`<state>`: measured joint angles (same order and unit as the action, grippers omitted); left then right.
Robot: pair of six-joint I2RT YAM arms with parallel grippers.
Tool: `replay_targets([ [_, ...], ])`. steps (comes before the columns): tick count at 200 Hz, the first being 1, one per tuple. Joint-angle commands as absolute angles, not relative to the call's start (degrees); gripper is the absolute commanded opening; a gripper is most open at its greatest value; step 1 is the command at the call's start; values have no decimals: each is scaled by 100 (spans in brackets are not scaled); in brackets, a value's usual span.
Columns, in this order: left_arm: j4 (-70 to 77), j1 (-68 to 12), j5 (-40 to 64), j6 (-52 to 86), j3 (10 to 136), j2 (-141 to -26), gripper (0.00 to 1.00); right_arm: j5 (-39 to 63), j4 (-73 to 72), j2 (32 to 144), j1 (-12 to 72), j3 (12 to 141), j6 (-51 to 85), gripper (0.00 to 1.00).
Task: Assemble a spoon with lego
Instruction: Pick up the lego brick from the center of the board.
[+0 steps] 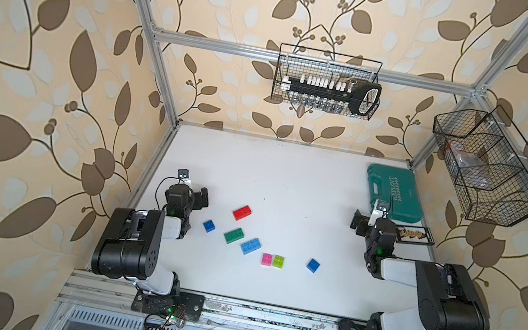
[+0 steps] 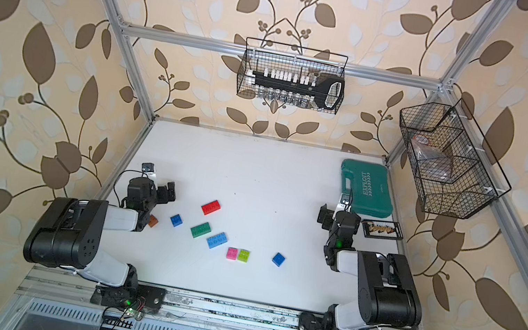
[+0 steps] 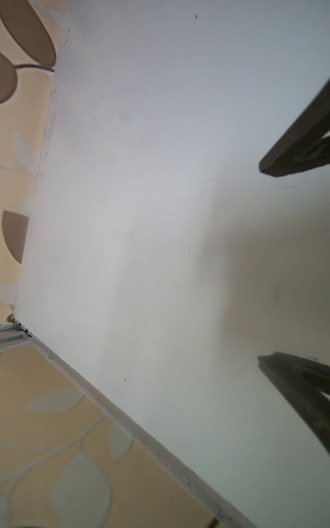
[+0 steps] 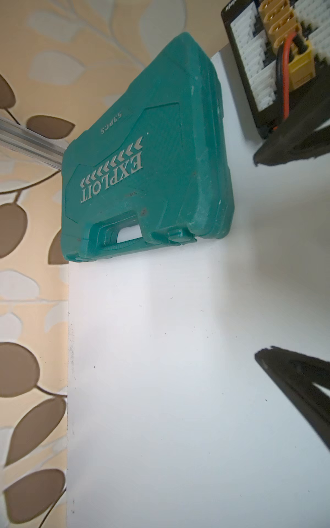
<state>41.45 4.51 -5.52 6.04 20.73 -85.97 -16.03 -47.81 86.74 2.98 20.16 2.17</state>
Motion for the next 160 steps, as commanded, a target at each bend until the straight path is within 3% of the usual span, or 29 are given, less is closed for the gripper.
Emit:
replay_targets([
  [1,4193,466,-571,557,2217,-8535,99,-1532,-4867,8606,279,2028,281,98],
  [91,4256,457,-566,512,2180,-8480,99,-1534,-4869,8620,281,2037,273,98],
  [118,2521,379,-669,472,2972,-7882,99,-1530,-4868,8611,281,2039,280,98],
  [137,2079,112,-1140,628,3167,-7524,99,-1665,-4932,8576,304,2013,253,98],
  [149,1824,-6,-881,926,3245,-7125,99,-1827,-4572,8353,437,2106,190,98],
  [160,1484,-164,-823,1106,3408,-6771,99,-2739,-3712,7949,788,2471,102,98],
])
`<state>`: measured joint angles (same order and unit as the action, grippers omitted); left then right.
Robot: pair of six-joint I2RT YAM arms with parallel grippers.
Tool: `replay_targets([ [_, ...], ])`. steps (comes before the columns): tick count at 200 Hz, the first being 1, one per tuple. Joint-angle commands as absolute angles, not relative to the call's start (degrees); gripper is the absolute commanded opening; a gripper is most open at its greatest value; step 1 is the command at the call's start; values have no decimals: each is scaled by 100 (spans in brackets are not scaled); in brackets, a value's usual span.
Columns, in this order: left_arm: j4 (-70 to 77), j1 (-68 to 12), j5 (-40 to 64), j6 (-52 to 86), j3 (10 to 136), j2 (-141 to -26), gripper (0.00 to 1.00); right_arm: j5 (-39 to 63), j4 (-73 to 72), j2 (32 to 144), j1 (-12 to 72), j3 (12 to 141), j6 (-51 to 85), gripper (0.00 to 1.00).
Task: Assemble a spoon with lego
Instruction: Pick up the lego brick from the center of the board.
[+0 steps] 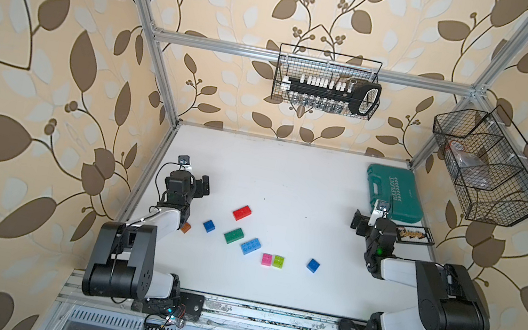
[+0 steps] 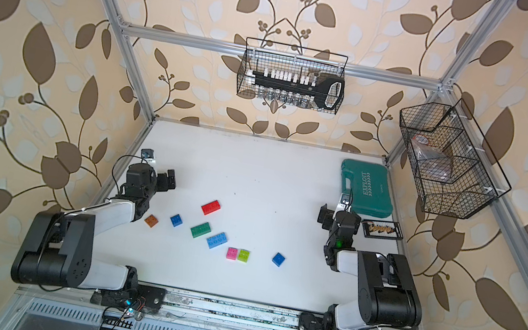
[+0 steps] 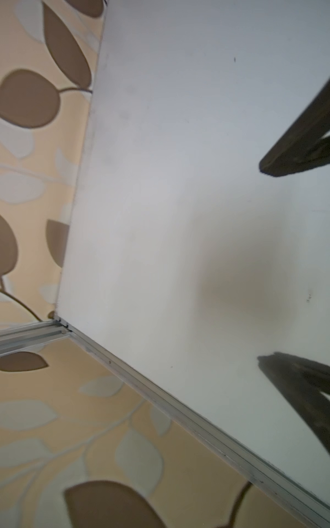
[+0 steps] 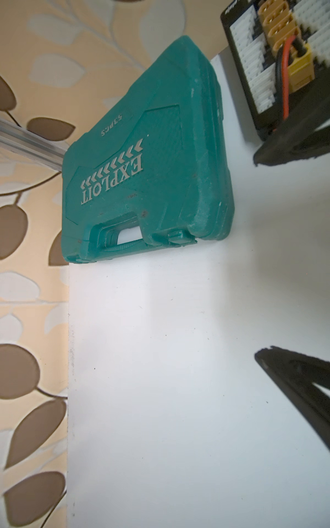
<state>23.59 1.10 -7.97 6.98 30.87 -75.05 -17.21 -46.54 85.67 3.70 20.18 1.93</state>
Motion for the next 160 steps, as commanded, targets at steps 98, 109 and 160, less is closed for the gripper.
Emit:
replay_targets([
  [98,-1596,-2359,622,2432,3897,-5263,99,-1251,4982,7045,3426,5498,4604,91],
  [109,-1736,-2864,466,2435,3778,-5164,99,-1062,4800,7096,3706,5240,5038,89],
  [160,-1870,-3922,83,2797,3256,-4509,99,-293,4170,7578,4025,4598,5883,77],
])
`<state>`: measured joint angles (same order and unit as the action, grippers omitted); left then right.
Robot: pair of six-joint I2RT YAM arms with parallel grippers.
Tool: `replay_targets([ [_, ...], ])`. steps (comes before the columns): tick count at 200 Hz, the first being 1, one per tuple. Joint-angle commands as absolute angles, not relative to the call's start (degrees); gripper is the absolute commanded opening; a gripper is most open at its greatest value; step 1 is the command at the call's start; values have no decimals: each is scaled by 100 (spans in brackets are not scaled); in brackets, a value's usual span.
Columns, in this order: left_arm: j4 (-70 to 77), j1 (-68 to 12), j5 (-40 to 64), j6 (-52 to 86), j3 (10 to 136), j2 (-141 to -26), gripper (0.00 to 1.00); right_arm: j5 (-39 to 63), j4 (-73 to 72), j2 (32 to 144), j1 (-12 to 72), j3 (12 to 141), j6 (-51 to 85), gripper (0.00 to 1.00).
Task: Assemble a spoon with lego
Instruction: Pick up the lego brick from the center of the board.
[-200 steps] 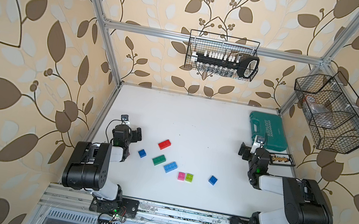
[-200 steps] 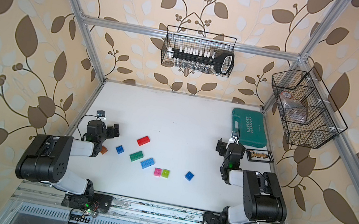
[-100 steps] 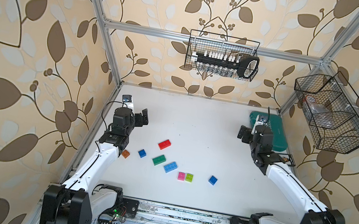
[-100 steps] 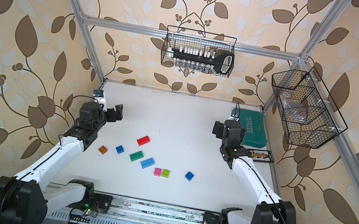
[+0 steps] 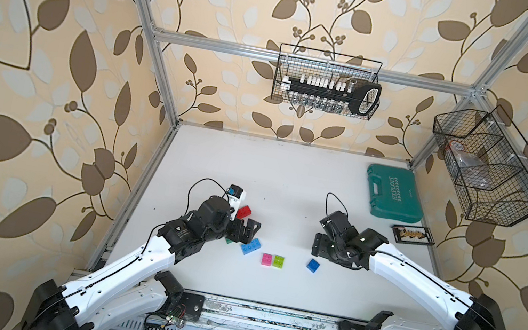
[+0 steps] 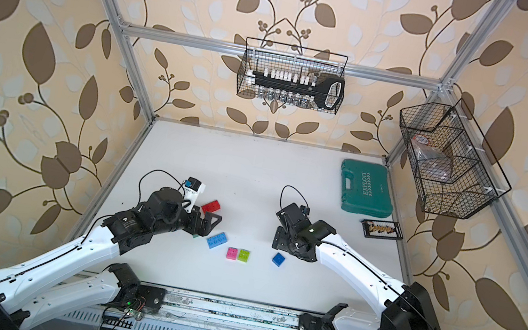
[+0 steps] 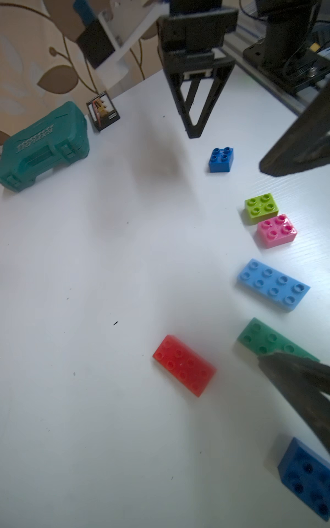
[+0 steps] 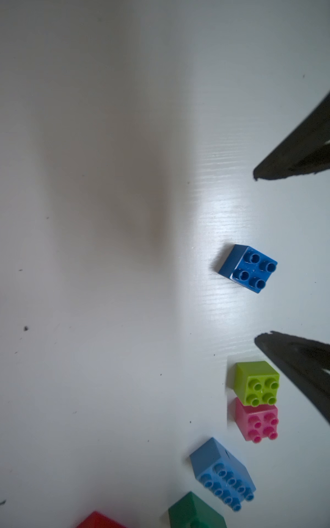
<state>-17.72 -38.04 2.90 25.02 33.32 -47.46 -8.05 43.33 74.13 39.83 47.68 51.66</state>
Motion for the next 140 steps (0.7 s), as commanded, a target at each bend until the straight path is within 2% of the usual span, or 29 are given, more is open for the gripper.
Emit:
replay_targets([
  [1,-1875,-3925,81,2800,3250,-4509,99,-279,4159,7586,4025,4593,5899,77],
  [46,-1891,-3964,68,2795,3271,-4589,99,-31,3810,7902,4034,4403,6060,67],
  [98,-1718,-4007,82,2864,3234,-4799,99,-62,3723,8285,4034,4475,6045,66],
  [140,-1718,-4025,62,2868,3217,-4817,99,-84,3767,8441,4034,4550,5979,58],
])
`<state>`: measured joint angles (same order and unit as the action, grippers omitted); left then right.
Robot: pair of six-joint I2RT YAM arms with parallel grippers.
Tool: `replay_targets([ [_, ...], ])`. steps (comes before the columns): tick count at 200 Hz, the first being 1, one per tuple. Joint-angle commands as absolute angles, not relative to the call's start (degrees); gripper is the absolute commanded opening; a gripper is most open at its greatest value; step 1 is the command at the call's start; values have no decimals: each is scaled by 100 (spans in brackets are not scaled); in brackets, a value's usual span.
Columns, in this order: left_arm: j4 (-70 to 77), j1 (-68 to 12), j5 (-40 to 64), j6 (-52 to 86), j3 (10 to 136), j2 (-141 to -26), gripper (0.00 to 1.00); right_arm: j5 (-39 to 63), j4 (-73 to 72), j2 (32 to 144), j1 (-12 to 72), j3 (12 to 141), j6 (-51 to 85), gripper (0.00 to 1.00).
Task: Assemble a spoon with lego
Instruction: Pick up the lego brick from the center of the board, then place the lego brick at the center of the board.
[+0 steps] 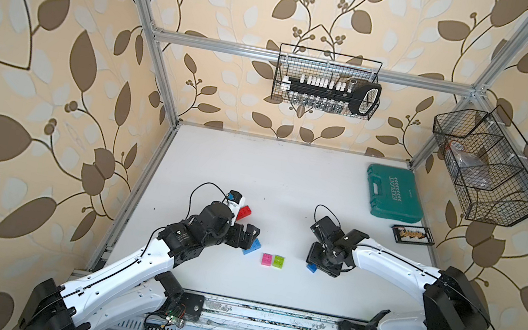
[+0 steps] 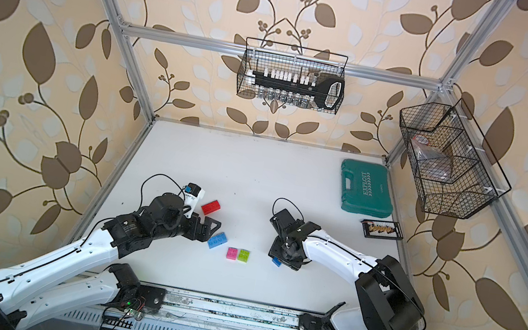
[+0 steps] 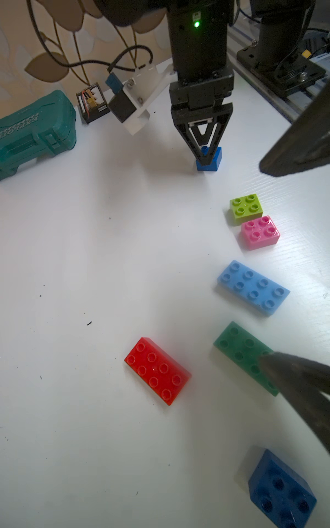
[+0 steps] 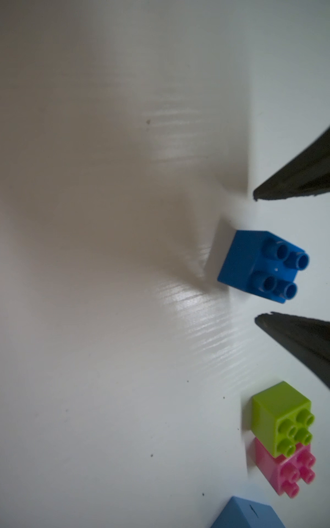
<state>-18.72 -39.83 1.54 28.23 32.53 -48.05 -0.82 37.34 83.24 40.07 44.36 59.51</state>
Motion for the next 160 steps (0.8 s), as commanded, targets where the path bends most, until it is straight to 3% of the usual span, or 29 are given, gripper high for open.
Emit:
replay_targets([
  [1,-1721,-4025,66,2866,3217,-4821,99,-77,3764,8444,4034,4551,5978,58],
  [36,-1753,-4056,35,2891,3217,-4856,99,-58,3771,8539,4033,4593,5945,48],
  [74,-1794,-4067,16,2865,3234,-4851,99,-84,3830,8565,4034,4737,5821,28],
  [112,-1665,-4069,177,2796,3165,-4919,99,-236,4017,9007,4030,5428,5171,24],
  [160,-1606,-4069,198,2847,3015,-4872,99,-197,4446,10541,3837,6963,4037,24],
])
